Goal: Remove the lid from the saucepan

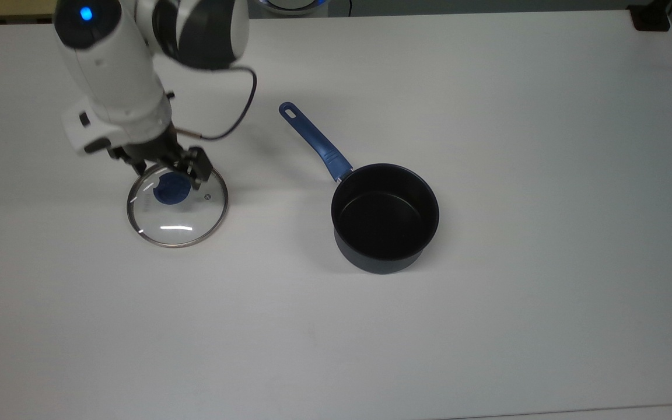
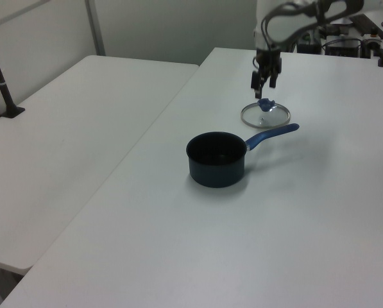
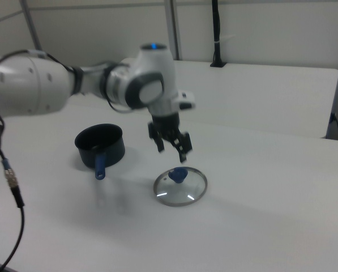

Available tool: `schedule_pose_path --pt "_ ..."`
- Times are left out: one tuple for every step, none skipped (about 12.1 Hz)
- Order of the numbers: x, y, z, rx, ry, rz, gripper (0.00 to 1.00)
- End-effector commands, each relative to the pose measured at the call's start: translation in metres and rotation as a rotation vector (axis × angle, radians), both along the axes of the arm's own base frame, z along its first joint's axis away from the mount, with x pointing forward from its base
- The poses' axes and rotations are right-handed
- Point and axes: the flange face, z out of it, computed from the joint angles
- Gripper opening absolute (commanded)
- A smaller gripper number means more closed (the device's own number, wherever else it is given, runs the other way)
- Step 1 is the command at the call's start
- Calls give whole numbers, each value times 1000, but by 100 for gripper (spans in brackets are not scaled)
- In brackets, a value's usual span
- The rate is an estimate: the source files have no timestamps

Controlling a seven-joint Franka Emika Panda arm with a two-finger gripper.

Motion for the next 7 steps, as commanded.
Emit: schedule_pose_path --pt "-47 32 106 18 29 48 100" --pt "-62 52 132 1 50 87 100" --pt "-73 77 147 -41 82 139 100" --pt "-80 99 152 -64 121 180 100" --pt "-85 109 160 -63 124 197 100" --pt "-96 107 173 -53 99 199 100" --pt "-103 103 186 -48 71 198 100"
